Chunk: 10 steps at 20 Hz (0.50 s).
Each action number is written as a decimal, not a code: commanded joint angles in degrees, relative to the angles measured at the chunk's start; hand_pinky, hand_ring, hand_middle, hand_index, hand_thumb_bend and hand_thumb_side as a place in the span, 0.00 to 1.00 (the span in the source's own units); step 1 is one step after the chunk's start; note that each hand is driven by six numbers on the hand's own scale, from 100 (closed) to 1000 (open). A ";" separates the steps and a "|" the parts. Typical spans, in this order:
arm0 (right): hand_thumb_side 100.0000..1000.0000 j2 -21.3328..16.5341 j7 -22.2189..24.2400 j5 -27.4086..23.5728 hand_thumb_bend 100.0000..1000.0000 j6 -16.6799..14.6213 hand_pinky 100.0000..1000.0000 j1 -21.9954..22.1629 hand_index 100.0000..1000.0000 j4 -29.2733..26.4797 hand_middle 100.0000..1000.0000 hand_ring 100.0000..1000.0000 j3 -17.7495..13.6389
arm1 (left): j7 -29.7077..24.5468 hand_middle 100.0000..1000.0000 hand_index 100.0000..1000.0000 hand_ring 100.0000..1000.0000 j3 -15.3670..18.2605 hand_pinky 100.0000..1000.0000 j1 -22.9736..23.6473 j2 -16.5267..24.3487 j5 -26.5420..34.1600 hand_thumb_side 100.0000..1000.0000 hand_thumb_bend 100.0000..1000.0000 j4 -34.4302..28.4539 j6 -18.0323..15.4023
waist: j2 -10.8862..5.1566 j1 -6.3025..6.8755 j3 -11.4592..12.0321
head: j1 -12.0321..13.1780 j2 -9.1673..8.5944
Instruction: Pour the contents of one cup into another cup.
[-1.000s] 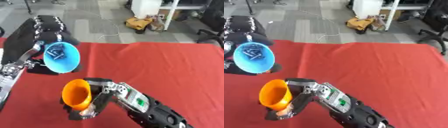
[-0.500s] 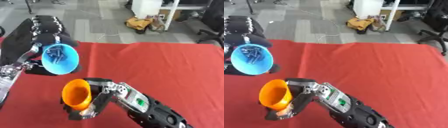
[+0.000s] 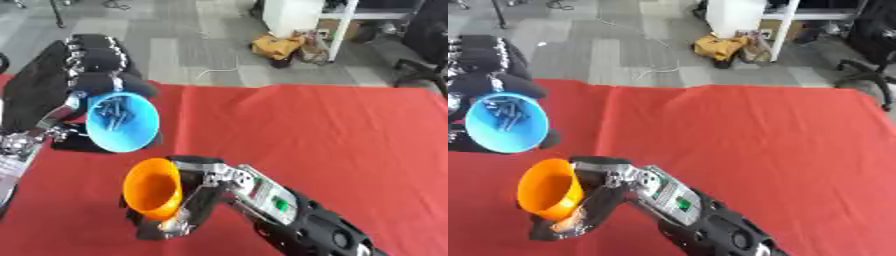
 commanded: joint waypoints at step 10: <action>0.00 -0.84 0.11 -0.33 0.27 -0.05 0.70 -0.87 0.63 -0.58 0.36 0.50 -0.62 | 3.02 0.32 0.61 0.32 0.04 0.47 -0.94 1.08 -6.39 0.00 0.62 -1.54 -1.19 | -0.89 0.45 -0.22 | -0.19 -0.43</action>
